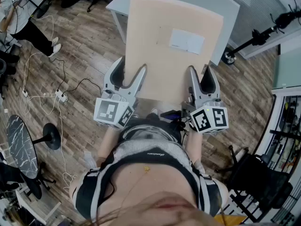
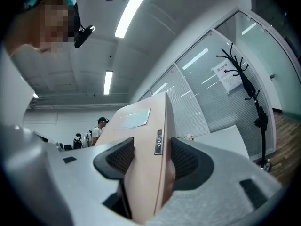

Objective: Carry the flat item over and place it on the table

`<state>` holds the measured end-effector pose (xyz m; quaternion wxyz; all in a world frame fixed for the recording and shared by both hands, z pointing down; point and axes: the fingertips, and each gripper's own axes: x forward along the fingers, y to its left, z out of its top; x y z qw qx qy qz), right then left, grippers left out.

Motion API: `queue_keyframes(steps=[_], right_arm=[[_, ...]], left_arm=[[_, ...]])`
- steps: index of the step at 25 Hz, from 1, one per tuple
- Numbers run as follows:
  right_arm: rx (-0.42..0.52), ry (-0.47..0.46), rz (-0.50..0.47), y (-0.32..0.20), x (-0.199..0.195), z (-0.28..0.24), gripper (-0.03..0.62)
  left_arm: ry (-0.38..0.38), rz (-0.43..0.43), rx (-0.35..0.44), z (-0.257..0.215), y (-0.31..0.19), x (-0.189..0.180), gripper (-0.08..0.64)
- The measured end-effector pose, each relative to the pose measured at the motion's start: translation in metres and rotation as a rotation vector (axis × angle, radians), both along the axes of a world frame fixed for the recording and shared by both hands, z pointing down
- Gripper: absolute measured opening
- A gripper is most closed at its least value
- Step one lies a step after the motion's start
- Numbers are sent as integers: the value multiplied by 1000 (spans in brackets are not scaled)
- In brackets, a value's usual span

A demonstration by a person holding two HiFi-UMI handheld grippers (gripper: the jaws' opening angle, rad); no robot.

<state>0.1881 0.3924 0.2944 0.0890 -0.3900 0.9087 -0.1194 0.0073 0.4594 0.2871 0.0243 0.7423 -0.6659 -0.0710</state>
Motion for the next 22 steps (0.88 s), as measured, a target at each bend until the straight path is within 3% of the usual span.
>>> queue_keyframes(steps=[10, 22], right_arm=[[13, -25, 14, 7, 26, -1, 250], [-21, -25, 17, 3, 53, 5, 250]], left_arm=[[-10, 14, 18, -2, 4, 26, 272], [1, 25, -20, 5, 0, 52, 272]])
